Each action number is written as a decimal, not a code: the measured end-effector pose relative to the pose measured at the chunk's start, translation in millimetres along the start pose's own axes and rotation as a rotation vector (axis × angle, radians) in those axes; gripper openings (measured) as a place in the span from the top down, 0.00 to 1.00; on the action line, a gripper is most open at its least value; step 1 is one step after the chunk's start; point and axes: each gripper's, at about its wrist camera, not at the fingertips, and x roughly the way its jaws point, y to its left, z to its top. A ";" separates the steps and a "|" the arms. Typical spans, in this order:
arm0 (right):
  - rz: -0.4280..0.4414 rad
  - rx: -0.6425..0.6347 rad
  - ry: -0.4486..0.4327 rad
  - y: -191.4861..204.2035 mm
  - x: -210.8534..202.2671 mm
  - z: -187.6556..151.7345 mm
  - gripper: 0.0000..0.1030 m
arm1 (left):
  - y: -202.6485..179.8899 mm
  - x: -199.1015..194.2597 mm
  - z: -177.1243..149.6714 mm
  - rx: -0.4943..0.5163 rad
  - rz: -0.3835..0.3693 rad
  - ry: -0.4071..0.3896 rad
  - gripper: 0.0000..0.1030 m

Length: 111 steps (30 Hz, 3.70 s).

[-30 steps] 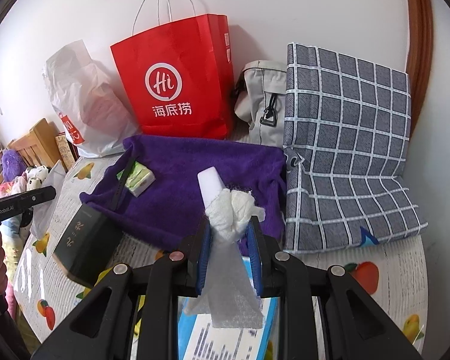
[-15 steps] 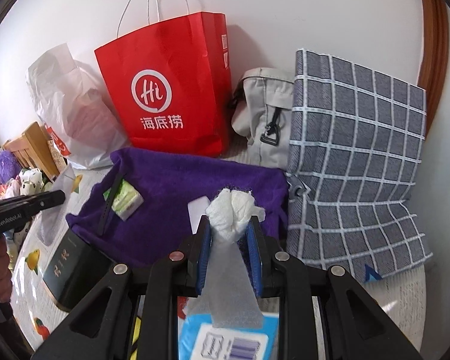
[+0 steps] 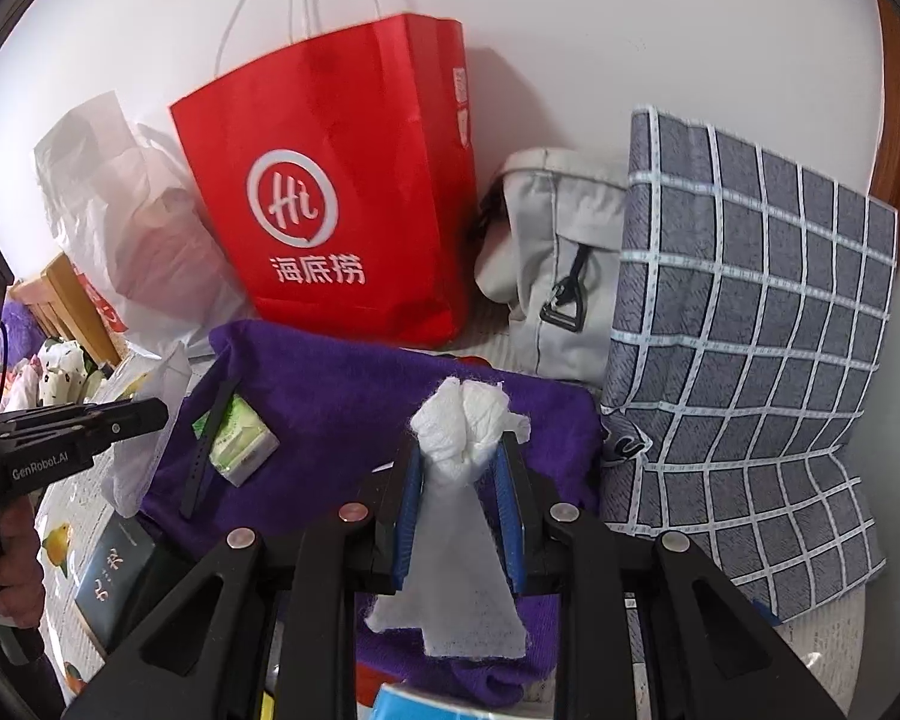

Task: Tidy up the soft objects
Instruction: 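Carry the glove with the right tool while the left tool carries the mesh bag toward the purple towel, then lower the glove and mesh bag onto the purple towel and open both tools, then withdraw both tools and reach the right tool toward the yellow pouch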

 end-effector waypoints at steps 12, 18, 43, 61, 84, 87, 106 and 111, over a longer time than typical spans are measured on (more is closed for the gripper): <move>0.025 0.058 0.093 -35.6 44.4 -11.5 0.76 | 0.3 41.2 5.4 0.024 -0.004 0.054 0.93; 0.023 0.053 0.143 -33.0 65.4 -19.2 0.75 | -4.2 54.8 -1.0 0.019 -0.042 0.085 0.93; 0.005 0.038 0.063 -25.8 53.7 -15.6 0.29 | -6.0 57.5 1.3 -0.019 -0.070 0.100 0.34; -0.010 0.063 0.088 -10.5 10.6 -33.3 0.29 | 4.4 0.8 3.3 -0.037 -0.021 0.036 0.34; 0.190 -0.172 0.172 141.3 -37.7 -156.8 0.29 | 71.7 -109.4 -124.6 -0.111 0.077 0.003 0.34; 0.126 -0.233 0.187 156.0 -30.3 -162.9 0.29 | 79.6 -110.9 -138.7 -0.120 0.071 0.011 0.34; 0.166 -0.066 0.137 138.5 -48.8 -149.0 0.83 | 100.4 -104.3 -176.9 -0.182 0.042 0.077 0.34; 0.233 0.030 0.104 118.8 -78.4 -148.4 0.85 | 81.2 -108.7 -187.7 -0.154 0.028 0.095 0.34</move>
